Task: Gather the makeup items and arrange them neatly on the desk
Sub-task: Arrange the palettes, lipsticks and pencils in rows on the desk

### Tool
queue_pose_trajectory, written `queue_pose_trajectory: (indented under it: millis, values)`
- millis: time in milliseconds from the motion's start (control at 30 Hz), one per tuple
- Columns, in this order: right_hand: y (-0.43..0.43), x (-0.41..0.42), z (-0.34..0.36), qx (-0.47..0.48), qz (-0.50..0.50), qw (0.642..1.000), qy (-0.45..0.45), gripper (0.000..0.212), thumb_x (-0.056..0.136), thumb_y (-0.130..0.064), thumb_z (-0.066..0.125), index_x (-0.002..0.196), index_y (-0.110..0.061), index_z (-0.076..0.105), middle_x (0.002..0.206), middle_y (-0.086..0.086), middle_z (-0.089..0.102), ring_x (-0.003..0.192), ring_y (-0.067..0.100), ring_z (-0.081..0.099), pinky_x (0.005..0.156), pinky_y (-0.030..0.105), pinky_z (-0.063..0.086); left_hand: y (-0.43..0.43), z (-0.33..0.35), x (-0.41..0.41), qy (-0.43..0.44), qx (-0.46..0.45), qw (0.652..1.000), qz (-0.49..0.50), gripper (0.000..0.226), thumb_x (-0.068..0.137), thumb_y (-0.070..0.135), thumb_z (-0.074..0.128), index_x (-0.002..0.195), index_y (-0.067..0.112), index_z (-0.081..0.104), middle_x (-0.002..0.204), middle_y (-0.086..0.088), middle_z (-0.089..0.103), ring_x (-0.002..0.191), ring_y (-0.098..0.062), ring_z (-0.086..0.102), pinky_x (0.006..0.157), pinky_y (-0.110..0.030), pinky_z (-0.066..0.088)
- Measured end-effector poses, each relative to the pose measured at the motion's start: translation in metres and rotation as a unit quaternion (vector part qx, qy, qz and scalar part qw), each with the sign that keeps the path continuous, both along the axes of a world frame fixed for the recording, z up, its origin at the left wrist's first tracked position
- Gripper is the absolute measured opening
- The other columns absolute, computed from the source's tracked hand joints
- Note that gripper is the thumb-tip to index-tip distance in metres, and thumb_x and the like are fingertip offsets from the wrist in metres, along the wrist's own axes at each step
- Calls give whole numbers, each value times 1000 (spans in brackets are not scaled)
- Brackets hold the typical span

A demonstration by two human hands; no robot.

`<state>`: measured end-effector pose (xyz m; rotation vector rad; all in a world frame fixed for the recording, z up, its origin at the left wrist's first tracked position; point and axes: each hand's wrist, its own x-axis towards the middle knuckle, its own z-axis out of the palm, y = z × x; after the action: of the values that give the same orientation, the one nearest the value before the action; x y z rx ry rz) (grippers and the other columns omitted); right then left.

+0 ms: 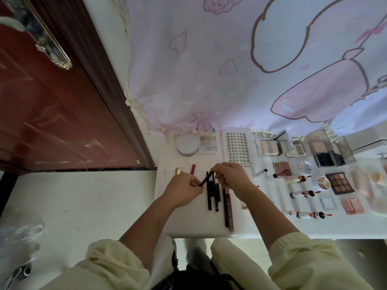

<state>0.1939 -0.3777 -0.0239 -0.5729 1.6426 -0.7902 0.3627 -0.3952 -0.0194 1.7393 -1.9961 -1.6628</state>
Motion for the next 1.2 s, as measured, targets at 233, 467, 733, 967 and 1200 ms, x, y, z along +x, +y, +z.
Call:
queue_pose_trajectory:
  millis: [233, 467, 733, 967, 1200]
  values:
    - [11, 4, -1, -1, 15, 1000, 11, 20, 91, -24, 62, 77, -12, 68, 61, 0, 51, 47, 9, 39, 43, 19, 29, 5, 12, -12, 37, 106, 992, 53, 30, 100, 18, 39, 117, 12, 63, 96, -3, 60, 76, -9, 52, 69, -23, 43]
    - [18, 8, -4, -51, 14, 996, 70, 15, 95, -26, 58, 90, -17, 70, 74, -3, 62, 57, 6, 50, 55, 18, 38, 12, 14, -11, 29, 52, 998, 11, 43, 104, 38, 29, 122, 16, 62, 126, -13, 58, 117, -27, 54, 95, -36, 42]
    - [20, 4, -2, -105, -2, 993, 49, 15, 92, -23, 65, 80, -19, 73, 69, -10, 64, 70, 5, 57, 68, 20, 44, 13, 0, -16, 6, -30, 999, 14, 43, 103, 44, 27, 96, 22, 64, 70, 12, 50, 75, -7, 53, 71, -29, 40]
    - [18, 4, -3, -112, -7, 993, 42, 15, 93, -23, 64, 83, -17, 74, 71, -5, 63, 69, 7, 56, 68, 20, 44, 9, 4, -14, -3, -43, 999, 5, 44, 102, 46, 28, 99, 18, 63, 60, 3, 41, 55, -6, 41, 65, -27, 37]
    - [20, 3, -10, -109, 12, 993, 53, 17, 94, -24, 62, 86, -16, 74, 73, -2, 64, 70, 8, 55, 70, 23, 43, 11, 5, -13, 14, -8, 1000, 9, 44, 102, 47, 29, 98, 19, 63, 98, -18, 56, 96, -22, 59, 72, -28, 37]
